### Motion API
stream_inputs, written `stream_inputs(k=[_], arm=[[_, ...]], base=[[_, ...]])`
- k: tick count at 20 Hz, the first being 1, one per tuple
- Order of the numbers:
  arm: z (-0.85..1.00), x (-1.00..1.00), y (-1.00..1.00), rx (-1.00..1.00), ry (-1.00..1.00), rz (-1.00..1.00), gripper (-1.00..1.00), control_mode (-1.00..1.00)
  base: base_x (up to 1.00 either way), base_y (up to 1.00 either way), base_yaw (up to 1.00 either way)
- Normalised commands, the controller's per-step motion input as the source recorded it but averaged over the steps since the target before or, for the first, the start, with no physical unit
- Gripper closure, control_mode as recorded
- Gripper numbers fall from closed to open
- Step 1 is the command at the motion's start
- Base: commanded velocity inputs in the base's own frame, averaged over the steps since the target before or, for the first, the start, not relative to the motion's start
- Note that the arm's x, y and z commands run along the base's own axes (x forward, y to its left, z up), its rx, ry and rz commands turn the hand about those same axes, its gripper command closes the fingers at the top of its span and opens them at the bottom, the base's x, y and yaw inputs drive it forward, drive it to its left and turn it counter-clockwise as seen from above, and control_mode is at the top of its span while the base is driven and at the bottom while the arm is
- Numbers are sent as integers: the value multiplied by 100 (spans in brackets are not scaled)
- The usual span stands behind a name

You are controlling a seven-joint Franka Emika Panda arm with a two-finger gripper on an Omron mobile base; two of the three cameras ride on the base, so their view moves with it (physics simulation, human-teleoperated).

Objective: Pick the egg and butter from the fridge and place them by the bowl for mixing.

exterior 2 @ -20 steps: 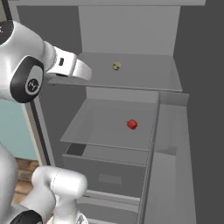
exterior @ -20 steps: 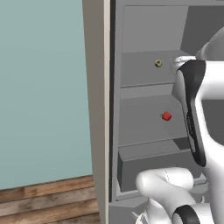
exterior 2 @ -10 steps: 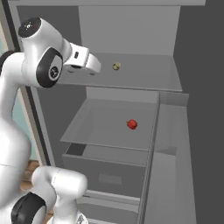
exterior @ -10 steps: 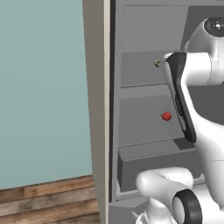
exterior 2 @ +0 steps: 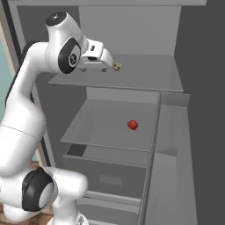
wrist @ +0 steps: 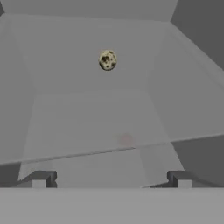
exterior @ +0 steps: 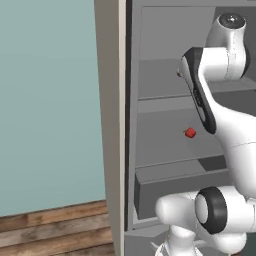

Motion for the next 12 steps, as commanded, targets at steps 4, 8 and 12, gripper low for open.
stream_inputs(k=[4,8,12], arm=[[-11,37,-20,0,2,2,-100,-100],[-22,25,-17,0,0,0,-100,-100],[-13,35,-14,0,0,0,-100,-100]], base=[[0,0,0],[0,0,0],[0,0,0]])
